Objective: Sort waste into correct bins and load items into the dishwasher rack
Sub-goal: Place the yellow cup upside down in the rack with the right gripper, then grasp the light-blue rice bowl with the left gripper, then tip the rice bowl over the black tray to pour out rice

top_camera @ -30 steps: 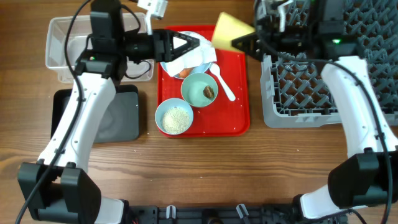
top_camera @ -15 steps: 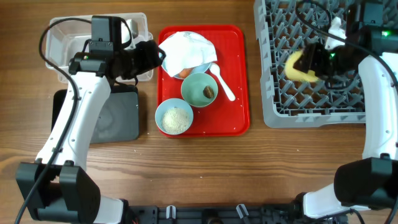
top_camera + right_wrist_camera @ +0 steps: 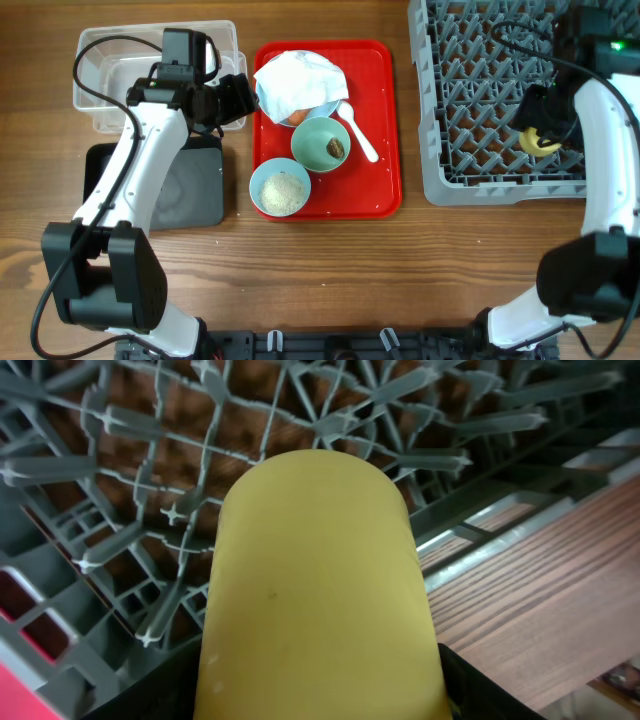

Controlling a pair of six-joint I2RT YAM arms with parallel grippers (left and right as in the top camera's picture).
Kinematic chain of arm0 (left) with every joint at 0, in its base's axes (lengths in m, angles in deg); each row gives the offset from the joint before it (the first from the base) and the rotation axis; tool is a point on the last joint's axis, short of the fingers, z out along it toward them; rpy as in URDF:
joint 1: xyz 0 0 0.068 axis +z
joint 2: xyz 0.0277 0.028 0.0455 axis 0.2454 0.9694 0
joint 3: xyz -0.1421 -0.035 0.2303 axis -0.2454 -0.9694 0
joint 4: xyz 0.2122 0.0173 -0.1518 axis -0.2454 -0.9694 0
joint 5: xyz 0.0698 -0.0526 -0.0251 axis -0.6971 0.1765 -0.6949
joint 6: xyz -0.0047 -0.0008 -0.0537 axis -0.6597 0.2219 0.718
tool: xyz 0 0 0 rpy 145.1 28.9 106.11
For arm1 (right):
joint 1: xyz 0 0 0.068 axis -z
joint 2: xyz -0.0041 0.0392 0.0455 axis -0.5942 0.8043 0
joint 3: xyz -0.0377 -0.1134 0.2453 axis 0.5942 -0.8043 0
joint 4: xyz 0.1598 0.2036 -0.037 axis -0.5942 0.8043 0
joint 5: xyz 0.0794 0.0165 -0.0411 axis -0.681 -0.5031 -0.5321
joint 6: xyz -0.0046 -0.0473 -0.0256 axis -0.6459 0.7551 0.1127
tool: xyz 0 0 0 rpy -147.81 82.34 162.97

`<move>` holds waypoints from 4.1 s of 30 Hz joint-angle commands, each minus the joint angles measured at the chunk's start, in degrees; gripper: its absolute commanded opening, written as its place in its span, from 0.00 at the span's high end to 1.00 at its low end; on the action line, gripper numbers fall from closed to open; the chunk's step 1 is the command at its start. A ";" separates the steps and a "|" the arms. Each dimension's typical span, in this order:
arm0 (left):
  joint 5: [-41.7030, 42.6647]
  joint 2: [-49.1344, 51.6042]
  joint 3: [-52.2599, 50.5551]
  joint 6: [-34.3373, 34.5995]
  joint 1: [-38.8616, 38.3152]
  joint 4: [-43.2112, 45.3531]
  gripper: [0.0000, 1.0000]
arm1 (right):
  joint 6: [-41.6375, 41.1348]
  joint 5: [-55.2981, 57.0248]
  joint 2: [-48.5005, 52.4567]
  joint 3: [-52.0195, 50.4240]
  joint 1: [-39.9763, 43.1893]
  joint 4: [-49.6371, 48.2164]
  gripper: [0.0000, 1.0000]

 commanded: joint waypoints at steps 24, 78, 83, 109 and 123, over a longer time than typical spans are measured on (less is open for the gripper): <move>-1.14 0.39 0.35 -0.46 0.26 -0.72 0.01 | 6.23 -16.39 8.55 11.54 2.51 2.86 0.17; -17.16 -0.57 -15.61 0.07 -32.46 0.28 0.96 | 10.69 -28.02 7.32 13.92 -15.69 -8.50 0.18; -17.18 -6.19 -8.55 0.02 -32.15 -4.76 0.96 | 10.71 -28.04 7.32 13.92 -15.69 -8.52 0.18; 24.74 -18.36 -7.78 -19.02 26.99 -20.59 0.96 | 10.91 -28.02 7.32 13.92 -15.69 -8.02 0.18; 46.25 -8.15 -14.78 -37.33 42.29 -15.39 0.96 | 11.58 -28.00 7.32 13.92 -15.69 -8.11 0.18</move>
